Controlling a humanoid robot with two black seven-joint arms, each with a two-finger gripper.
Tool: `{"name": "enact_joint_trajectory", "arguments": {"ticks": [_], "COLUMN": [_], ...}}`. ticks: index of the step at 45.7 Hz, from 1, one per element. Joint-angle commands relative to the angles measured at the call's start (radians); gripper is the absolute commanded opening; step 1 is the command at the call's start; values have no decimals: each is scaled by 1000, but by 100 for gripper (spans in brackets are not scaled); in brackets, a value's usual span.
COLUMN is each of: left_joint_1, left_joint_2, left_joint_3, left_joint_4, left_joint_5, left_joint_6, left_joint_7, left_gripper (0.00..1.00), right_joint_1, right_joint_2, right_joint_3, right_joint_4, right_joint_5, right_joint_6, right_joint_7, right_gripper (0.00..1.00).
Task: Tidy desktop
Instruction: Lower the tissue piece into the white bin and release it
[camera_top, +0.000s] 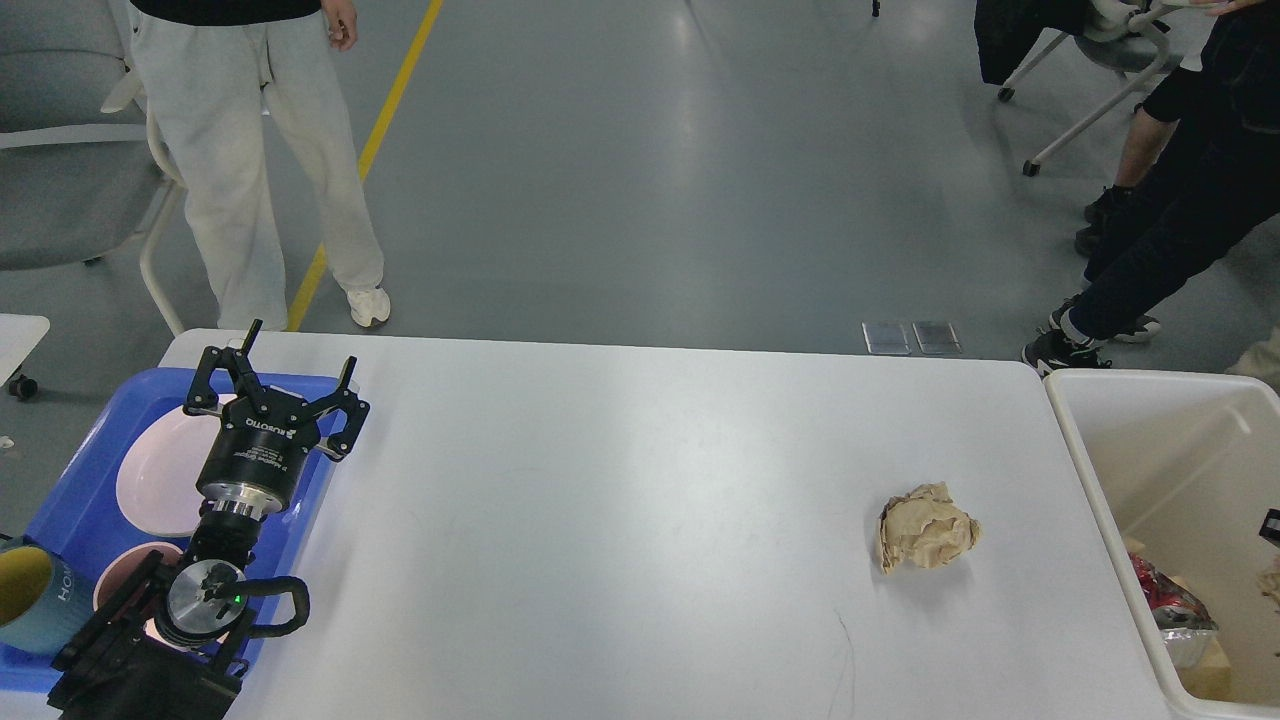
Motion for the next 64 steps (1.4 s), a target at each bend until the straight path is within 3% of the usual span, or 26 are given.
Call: {"name": "enact_joint_trajectory", "arguments": {"ticks": [1, 9, 16, 38, 42, 44, 49, 59, 64], "left_joint_1": [-1, -1, -1, -1, -1, -1, -1, -1, -1], "left_joint_2": [0, 0, 0, 0, 2, 0, 2, 2, 2], "left_joint_3": [0, 0, 0, 0, 0, 0, 0, 0, 0], "left_joint_4": [0, 0, 0, 1, 0, 1, 1, 0, 0], "left_joint_5": [0, 0, 0, 0, 0, 0, 0, 0, 0], "left_joint_6": [0, 0, 0, 0, 0, 0, 0, 0, 0], "left_joint_7": [0, 0, 0, 0, 0, 0, 0, 0, 0], "left_gripper": [97, 97, 97, 97, 97, 97, 97, 97, 97], "right_joint_1": [-260, -494, -620, -626, -629, -629, -634, -632, -609], "right_joint_2": [87, 275, 387, 397, 394, 392, 395, 394, 369], "right_joint_3": [178, 286, 345, 364, 364, 361, 367, 368, 362], "right_joint_4": [-216, -564, -767, -787, -790, -790, -779, -768, -687], "right_joint_5": [1, 2, 2, 2, 1, 1, 2, 2, -2], "right_joint_6": [-92, -90, -92, -115, -167, -211, -273, -268, -262], "right_joint_7": [1, 1, 1, -1, 0, 2, 7, 7, 7], "right_gripper": [0, 0, 0, 1, 72, 100, 100, 100, 100]}}
